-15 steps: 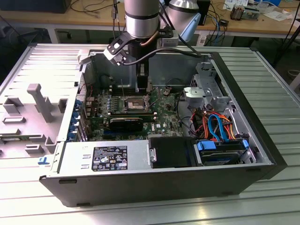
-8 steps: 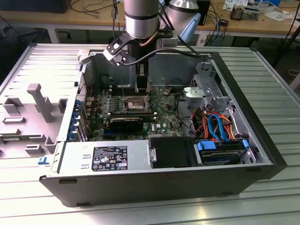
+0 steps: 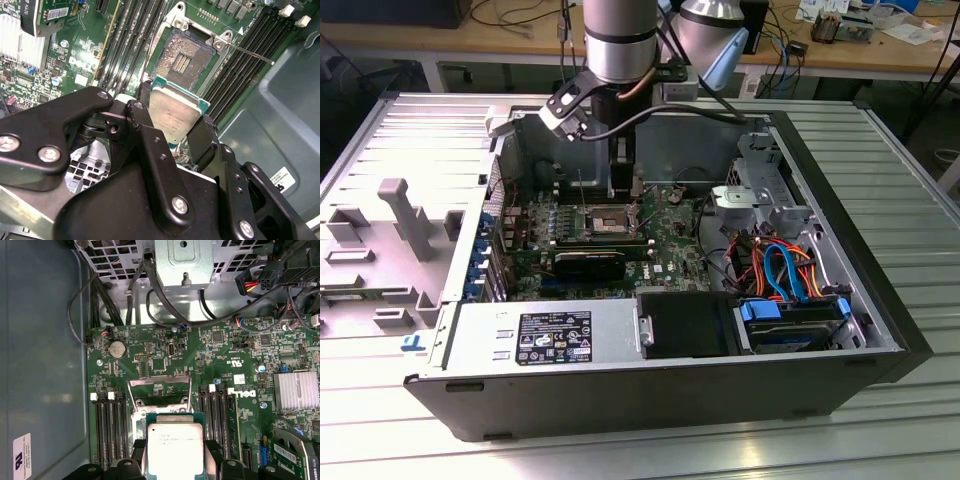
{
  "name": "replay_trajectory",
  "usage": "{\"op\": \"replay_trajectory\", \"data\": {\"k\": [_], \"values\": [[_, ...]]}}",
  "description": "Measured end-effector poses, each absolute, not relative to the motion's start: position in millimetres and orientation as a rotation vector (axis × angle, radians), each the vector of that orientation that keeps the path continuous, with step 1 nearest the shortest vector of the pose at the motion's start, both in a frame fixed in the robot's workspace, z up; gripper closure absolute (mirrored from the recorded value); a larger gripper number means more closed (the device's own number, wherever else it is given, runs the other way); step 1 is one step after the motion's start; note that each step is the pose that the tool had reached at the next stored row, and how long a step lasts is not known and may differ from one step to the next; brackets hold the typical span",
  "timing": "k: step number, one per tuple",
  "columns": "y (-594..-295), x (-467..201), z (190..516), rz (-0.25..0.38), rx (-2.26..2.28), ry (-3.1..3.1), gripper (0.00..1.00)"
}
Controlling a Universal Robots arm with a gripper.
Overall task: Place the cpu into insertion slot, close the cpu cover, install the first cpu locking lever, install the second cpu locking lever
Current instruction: 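Place the cpu into insertion slot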
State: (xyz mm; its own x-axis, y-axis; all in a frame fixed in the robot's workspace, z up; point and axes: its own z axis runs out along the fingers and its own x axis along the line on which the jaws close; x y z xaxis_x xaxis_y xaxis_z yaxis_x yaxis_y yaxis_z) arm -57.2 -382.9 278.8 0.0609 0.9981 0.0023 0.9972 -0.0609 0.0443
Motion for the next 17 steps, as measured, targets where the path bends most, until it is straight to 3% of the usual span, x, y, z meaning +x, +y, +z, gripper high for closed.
{"op": "replay_trajectory", "data": {"k": [17], "values": [[-382.9,-60.7,273.3,0.050,2.265,2.132,0.46]]}}
